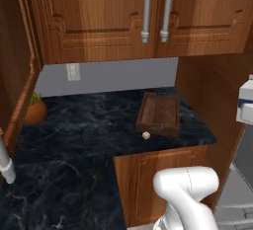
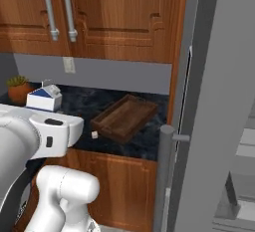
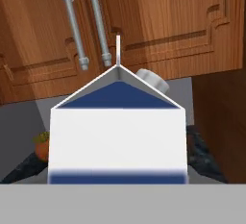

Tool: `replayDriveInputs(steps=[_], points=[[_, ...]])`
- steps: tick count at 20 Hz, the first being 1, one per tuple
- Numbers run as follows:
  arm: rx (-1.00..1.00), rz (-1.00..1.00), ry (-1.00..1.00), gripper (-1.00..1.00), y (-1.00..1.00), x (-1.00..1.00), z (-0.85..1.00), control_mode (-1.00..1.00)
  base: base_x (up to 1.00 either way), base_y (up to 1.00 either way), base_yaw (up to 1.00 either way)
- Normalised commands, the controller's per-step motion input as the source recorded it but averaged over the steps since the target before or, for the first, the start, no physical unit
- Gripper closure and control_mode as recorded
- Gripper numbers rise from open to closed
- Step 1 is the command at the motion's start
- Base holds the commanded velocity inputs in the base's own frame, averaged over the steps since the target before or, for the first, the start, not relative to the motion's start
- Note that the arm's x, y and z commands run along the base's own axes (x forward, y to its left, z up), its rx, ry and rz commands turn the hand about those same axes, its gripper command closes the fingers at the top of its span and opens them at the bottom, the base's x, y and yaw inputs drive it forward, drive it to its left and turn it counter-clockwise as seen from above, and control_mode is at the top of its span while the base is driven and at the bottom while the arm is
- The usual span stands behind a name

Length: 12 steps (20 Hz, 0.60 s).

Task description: Take out the milk from the fridge and place it on the tray on the counter. Then take the sugar cube near the tray and place it in the tray.

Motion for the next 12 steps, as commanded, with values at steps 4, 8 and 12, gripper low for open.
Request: replayDriveInputs(steps=[4, 8, 12], points=[[0.0, 0.0, 0.0, 1.0, 0.0, 0.0, 0.0, 1.0, 0.98, 0.33, -0.1], [0.0, 0.0, 0.0, 1.0, 0.0, 0.0, 0.0, 1.0, 0.92, 0.94, -0.32], [0.0, 0.0, 0.0, 1.0, 0.0, 0.0, 0.0, 1.0, 0.16, 0.7, -0.43]])
